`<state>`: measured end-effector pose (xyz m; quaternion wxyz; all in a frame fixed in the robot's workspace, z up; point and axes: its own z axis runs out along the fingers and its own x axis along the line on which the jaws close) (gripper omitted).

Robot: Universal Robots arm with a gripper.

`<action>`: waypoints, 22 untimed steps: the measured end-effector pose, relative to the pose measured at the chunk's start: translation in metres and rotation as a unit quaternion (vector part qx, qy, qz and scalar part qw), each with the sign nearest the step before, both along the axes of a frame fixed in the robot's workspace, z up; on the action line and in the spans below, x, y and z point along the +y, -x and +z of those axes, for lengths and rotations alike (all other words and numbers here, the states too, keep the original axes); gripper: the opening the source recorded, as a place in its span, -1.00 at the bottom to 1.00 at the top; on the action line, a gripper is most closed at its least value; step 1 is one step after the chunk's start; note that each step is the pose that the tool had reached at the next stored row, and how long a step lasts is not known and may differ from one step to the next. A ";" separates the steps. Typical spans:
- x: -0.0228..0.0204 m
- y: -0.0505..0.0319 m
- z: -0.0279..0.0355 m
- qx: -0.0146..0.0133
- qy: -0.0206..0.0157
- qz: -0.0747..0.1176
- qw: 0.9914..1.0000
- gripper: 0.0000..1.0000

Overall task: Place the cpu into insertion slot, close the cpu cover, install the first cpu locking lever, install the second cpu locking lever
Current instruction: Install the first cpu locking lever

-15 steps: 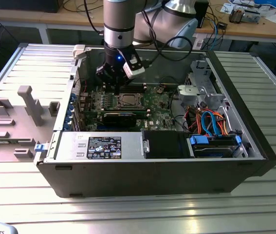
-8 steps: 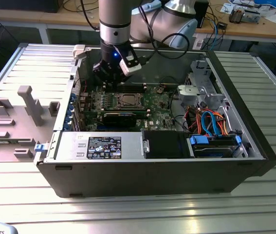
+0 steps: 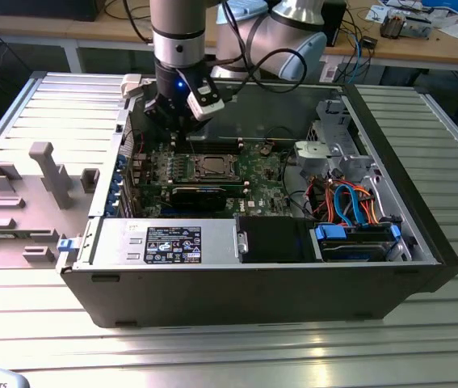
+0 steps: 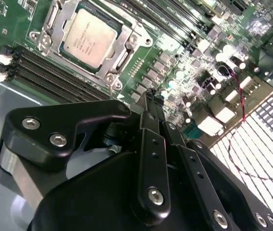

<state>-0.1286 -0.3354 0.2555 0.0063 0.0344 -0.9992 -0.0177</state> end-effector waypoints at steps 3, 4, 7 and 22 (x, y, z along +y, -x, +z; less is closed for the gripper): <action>0.0037 0.0029 0.0006 -0.001 -0.001 0.000 1.000 -0.79; 0.0052 0.0033 0.0008 -0.001 -0.001 0.000 1.000 -0.79; 0.0093 0.0050 0.0054 -0.002 -0.001 0.000 1.000 -0.79; 0.0281 0.0027 0.0049 -0.001 -0.005 0.000 1.000 -0.79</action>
